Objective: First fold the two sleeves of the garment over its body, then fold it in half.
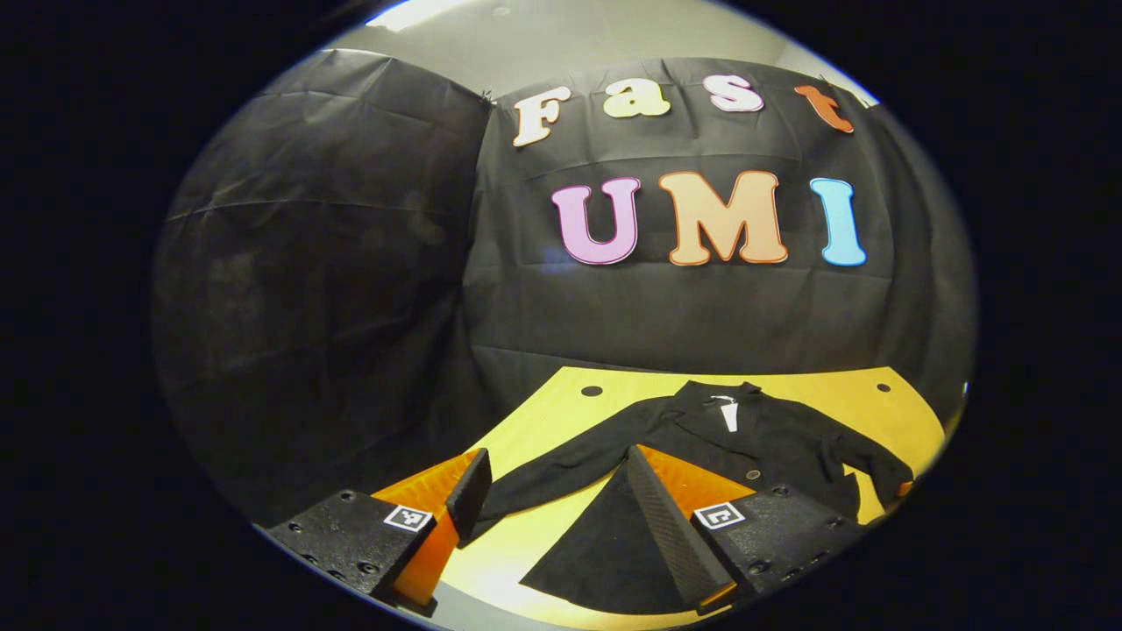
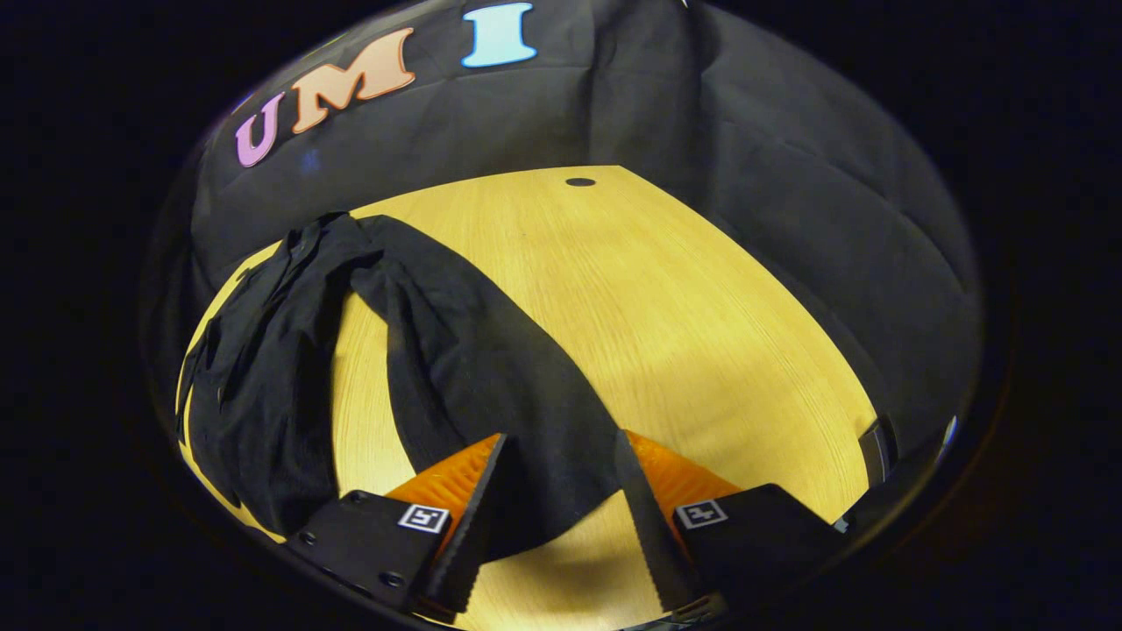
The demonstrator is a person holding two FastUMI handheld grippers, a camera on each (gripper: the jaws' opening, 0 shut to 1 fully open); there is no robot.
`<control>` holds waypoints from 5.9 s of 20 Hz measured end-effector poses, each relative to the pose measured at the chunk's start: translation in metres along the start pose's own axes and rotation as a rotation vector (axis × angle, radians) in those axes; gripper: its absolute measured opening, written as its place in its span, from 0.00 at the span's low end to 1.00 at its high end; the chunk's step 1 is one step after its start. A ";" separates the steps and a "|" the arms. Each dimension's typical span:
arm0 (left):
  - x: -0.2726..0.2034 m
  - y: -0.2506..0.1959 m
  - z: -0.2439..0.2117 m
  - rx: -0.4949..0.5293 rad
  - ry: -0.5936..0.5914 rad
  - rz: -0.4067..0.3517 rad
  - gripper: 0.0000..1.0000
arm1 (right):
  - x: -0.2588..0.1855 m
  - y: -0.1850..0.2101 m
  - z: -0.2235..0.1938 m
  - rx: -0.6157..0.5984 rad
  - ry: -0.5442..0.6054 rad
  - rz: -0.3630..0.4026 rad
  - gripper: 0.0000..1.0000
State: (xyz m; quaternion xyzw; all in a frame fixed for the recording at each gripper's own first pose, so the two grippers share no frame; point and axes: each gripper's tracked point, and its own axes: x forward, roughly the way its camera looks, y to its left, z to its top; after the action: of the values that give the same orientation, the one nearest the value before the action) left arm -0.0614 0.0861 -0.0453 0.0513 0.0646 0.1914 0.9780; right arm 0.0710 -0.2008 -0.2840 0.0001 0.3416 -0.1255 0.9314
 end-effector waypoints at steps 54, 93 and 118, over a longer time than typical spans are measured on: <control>0.063 0.084 -0.058 -0.021 0.141 -0.048 0.93 | -0.062 0.434 0.224 -0.254 -0.212 0.460 0.02; 0.126 0.108 -0.177 -0.149 0.428 -0.022 0.95 | -0.142 0.526 0.282 -0.174 -0.385 0.696 0.39; 0.127 0.103 -0.232 -0.097 0.473 -0.003 0.95 | -0.200 0.276 0.175 -0.046 -0.390 0.301 0.54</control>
State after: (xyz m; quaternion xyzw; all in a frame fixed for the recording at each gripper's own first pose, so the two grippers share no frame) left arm -0.0165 0.2468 -0.2753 -0.0419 0.2828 0.1996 0.9373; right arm 0.1001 0.0983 -0.0464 0.0055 0.1543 0.0248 0.9877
